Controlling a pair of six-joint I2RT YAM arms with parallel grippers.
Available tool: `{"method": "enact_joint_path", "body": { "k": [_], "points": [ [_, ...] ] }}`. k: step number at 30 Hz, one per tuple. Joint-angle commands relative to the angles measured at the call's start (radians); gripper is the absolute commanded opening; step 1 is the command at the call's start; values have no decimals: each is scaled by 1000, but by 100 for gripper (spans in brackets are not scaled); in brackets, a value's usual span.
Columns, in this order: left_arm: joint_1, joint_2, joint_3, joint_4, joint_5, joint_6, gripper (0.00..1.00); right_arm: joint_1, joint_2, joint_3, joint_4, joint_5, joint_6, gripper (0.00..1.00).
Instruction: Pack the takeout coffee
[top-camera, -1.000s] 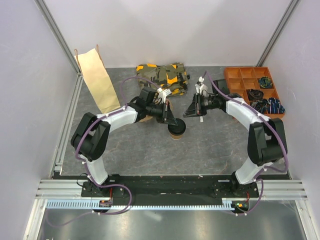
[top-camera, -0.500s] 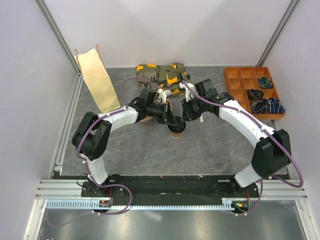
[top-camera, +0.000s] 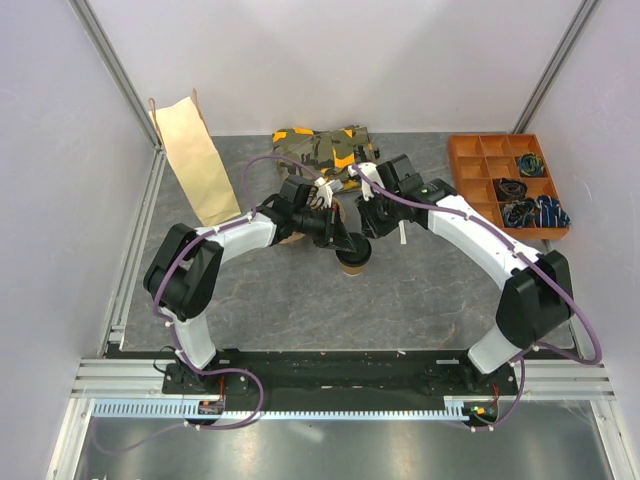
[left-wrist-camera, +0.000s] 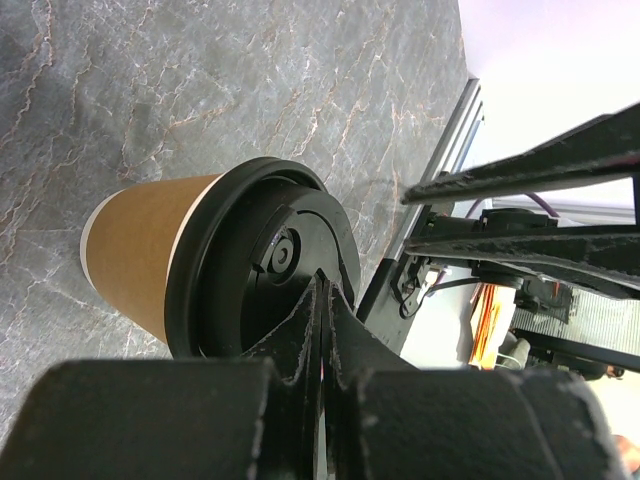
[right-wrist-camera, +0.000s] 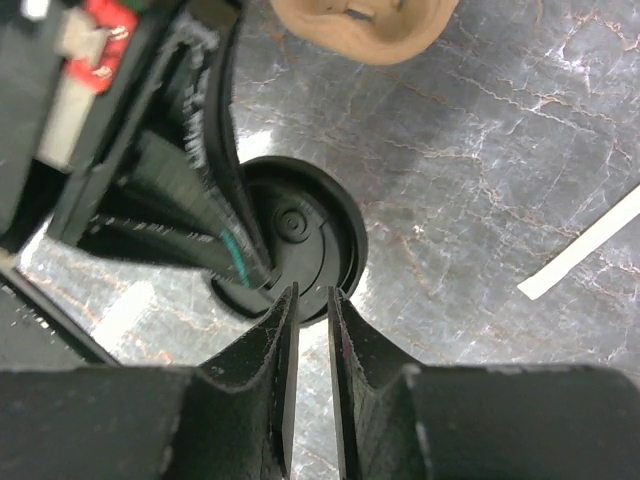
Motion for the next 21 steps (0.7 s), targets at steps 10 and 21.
{"method": "enact_joint_path", "body": {
  "k": [10,21],
  "points": [
    [1,34,-31,-52,-66,33,2,8,101,-80,95,34,16,12],
    [3,30,-37,-55,-68,40,2,-5,9,8,70,-27,50,9]
  ]
}}
